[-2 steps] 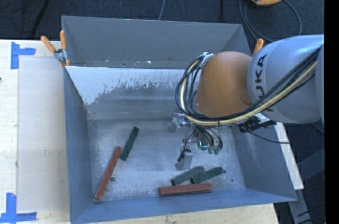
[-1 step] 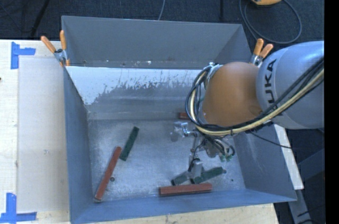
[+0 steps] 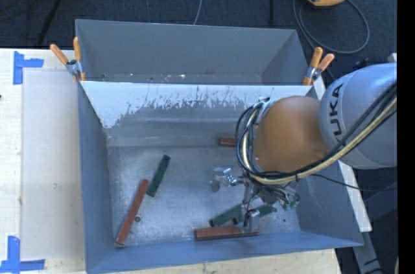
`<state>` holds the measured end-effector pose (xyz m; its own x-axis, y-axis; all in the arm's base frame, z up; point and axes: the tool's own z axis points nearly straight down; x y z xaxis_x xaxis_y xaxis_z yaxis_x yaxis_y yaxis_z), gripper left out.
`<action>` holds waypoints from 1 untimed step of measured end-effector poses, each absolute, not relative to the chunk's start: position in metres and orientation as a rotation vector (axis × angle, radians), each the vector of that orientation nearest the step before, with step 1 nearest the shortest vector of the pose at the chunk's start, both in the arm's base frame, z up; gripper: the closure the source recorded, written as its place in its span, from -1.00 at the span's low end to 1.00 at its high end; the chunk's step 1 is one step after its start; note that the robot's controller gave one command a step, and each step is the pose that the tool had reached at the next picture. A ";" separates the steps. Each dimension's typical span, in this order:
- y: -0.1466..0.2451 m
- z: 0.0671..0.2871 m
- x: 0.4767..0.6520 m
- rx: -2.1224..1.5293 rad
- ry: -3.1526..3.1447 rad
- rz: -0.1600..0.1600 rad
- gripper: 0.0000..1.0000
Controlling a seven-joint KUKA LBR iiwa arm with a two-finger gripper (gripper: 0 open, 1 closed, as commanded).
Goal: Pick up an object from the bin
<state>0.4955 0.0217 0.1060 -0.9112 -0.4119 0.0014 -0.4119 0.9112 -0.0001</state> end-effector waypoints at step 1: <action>-0.005 0.113 0.482 0.527 -3.094 -0.003 -1.00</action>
Offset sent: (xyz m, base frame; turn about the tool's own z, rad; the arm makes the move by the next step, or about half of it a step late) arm -0.0179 0.0093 -0.0360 0.0226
